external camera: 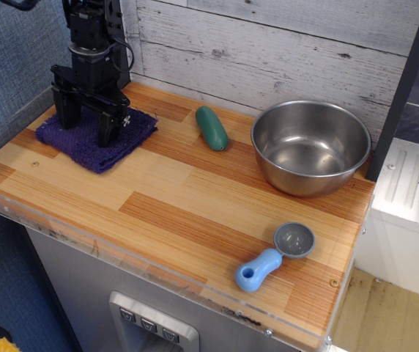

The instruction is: Put the towel next to the spoon.

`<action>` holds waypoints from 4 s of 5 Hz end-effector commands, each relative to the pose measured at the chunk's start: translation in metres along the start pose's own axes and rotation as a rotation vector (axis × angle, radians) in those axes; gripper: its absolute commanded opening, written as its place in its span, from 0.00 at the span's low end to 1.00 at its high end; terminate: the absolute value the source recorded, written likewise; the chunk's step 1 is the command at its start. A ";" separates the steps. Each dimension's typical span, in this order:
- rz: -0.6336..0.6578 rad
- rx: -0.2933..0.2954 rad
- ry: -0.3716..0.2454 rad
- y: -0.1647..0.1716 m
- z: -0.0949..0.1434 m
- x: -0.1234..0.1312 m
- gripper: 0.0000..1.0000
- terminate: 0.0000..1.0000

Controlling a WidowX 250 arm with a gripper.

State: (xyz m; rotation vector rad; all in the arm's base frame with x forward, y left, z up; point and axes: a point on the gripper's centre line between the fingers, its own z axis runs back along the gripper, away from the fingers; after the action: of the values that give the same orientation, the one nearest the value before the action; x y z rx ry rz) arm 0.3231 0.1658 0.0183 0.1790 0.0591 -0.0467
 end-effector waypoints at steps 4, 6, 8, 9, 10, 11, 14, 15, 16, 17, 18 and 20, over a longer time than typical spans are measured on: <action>-0.153 0.026 -0.058 -0.068 0.022 -0.026 1.00 0.00; -0.285 0.026 -0.065 -0.134 0.029 -0.038 1.00 0.00; -0.344 0.026 -0.070 -0.163 0.034 -0.044 1.00 0.00; -0.351 0.023 -0.080 -0.167 0.039 -0.044 1.00 0.00; -0.340 0.020 -0.098 -0.162 0.044 -0.043 1.00 0.00; -0.335 -0.011 -0.119 -0.159 0.049 -0.040 1.00 0.00; -0.313 -0.067 -0.265 -0.148 0.093 -0.045 1.00 0.00; -0.336 -0.168 -0.301 -0.147 0.090 -0.049 1.00 0.00; -0.336 -0.168 -0.301 -0.147 0.090 -0.049 1.00 0.00; -0.336 -0.168 -0.301 -0.147 0.090 -0.049 1.00 0.00; -0.336 -0.168 -0.301 -0.147 0.090 -0.049 1.00 0.00; -0.336 -0.168 -0.301 -0.147 0.090 -0.049 1.00 0.00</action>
State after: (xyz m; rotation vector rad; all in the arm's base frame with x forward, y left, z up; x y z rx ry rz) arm 0.2748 0.0014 0.0692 -0.0190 -0.1584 -0.4008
